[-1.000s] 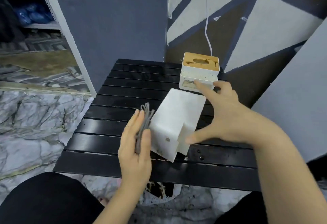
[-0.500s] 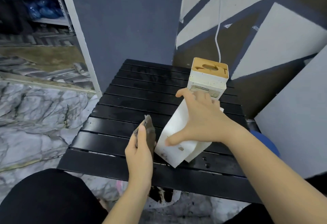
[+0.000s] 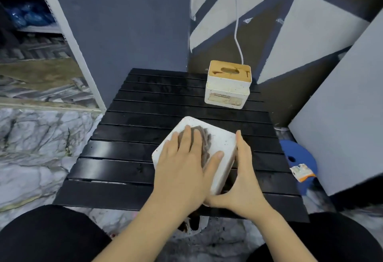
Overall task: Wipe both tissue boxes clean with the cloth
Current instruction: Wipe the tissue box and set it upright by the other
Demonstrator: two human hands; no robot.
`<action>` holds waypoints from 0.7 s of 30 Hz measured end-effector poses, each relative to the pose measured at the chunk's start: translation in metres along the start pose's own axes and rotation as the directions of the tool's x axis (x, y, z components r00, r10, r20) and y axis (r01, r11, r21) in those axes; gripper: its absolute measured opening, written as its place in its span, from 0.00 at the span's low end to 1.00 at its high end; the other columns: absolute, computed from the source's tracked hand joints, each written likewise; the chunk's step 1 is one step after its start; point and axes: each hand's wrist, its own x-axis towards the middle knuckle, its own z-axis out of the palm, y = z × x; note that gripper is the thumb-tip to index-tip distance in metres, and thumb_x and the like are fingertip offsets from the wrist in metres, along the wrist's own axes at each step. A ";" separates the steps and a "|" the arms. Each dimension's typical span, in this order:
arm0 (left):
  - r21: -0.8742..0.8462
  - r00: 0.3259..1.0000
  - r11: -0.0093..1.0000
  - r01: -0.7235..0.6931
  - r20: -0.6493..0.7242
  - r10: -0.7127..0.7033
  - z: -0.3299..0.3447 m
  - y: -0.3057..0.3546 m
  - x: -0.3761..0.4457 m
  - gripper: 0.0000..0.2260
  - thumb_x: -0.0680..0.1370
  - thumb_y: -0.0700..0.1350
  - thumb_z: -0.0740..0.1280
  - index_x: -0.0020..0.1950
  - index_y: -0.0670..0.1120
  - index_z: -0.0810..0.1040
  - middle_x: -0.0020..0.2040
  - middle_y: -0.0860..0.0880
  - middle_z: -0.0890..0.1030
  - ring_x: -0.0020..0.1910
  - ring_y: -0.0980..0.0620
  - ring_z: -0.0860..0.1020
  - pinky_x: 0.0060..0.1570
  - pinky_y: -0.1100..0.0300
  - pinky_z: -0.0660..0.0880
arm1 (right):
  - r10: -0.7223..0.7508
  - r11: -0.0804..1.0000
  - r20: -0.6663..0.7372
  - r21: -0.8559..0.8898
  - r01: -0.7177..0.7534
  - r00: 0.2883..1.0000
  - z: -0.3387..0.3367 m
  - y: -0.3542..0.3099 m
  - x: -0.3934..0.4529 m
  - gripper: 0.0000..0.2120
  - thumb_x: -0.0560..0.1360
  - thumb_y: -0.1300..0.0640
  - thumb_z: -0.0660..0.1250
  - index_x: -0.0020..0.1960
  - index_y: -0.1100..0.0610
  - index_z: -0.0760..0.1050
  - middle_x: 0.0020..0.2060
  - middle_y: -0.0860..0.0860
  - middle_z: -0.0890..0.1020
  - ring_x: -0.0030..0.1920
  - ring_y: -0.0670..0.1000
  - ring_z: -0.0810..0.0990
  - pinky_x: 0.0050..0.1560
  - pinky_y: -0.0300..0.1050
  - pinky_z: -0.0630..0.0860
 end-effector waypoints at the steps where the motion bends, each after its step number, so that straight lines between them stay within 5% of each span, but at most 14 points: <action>1: 0.051 0.999 0.998 0.045 0.020 -0.046 0.001 -0.001 0.008 0.43 0.75 0.71 0.37 0.84 0.48 0.46 0.84 0.48 0.46 0.82 0.45 0.45 0.80 0.52 0.41 | 0.009 1.000 -0.003 0.005 -0.009 1.000 0.003 0.003 -0.002 0.76 0.53 0.40 0.88 0.82 0.41 0.36 0.80 0.37 0.47 0.81 0.42 0.53 0.80 0.54 0.61; 4: 0.131 0.997 0.990 0.061 0.049 -0.068 0.009 0.000 0.040 0.42 0.77 0.73 0.36 0.84 0.48 0.43 0.84 0.45 0.43 0.82 0.41 0.43 0.80 0.47 0.41 | 0.001 1.000 -0.011 0.030 0.000 1.000 0.008 0.008 -0.003 0.76 0.54 0.36 0.86 0.82 0.40 0.35 0.81 0.40 0.47 0.82 0.45 0.51 0.80 0.60 0.60; 8: 0.040 0.983 0.985 -0.166 0.089 0.162 0.020 0.011 0.058 0.31 0.82 0.66 0.42 0.83 0.56 0.50 0.84 0.52 0.46 0.82 0.46 0.45 0.80 0.52 0.42 | -0.037 0.998 -0.012 0.054 0.038 0.999 0.007 0.010 0.005 0.77 0.55 0.36 0.86 0.82 0.43 0.32 0.81 0.37 0.43 0.82 0.41 0.46 0.82 0.57 0.56; 14: 0.008 0.951 0.952 -0.307 0.044 0.306 0.028 0.015 0.002 0.28 0.83 0.61 0.48 0.82 0.54 0.60 0.83 0.55 0.57 0.82 0.52 0.51 0.80 0.50 0.50 | -0.087 0.983 -0.033 0.161 0.091 0.996 0.009 0.018 0.010 0.69 0.62 0.44 0.85 0.81 0.45 0.34 0.75 0.26 0.50 0.77 0.33 0.59 0.74 0.30 0.62; 18: 0.033 0.923 0.924 -0.380 -0.052 0.382 0.024 -0.021 -0.032 0.24 0.84 0.59 0.54 0.78 0.51 0.68 0.80 0.54 0.64 0.81 0.51 0.59 0.77 0.49 0.60 | -0.073 0.984 -0.032 0.160 0.077 0.997 0.008 0.027 0.007 0.73 0.56 0.44 0.86 0.83 0.45 0.36 0.78 0.39 0.50 0.80 0.40 0.57 0.74 0.32 0.61; 21: 0.099 0.969 0.968 -0.229 -0.075 0.237 0.013 -0.044 -0.028 0.28 0.84 0.61 0.50 0.79 0.48 0.66 0.80 0.50 0.64 0.80 0.47 0.60 0.77 0.45 0.62 | -0.083 0.986 -0.031 0.145 0.087 0.996 0.009 0.026 0.007 0.75 0.52 0.44 0.88 0.83 0.47 0.40 0.79 0.39 0.51 0.81 0.43 0.55 0.76 0.41 0.61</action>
